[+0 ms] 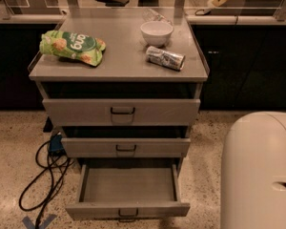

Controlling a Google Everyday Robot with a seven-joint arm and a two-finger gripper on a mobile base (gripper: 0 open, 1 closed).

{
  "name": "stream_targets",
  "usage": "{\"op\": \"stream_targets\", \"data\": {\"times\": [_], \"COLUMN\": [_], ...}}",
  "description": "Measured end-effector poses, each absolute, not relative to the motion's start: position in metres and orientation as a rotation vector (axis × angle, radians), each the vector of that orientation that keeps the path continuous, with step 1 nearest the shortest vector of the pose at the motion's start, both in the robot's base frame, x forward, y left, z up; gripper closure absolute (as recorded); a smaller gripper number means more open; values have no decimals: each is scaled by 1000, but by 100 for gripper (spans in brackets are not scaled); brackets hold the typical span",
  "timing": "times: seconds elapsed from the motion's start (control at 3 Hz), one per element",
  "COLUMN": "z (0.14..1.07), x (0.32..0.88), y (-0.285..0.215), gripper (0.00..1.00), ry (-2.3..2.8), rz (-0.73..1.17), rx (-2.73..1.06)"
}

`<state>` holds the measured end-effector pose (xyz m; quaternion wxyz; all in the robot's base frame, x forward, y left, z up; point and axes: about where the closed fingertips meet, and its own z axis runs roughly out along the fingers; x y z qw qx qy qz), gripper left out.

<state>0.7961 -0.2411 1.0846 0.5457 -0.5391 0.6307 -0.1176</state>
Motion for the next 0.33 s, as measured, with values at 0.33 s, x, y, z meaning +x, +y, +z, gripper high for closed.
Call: {"op": "stream_targets", "data": {"times": [0.33], "z": [1085], "x": [796], "y": [-241], "gripper": [0], "ry": [1496], "rz": [-279], "rx": [-1278]}}
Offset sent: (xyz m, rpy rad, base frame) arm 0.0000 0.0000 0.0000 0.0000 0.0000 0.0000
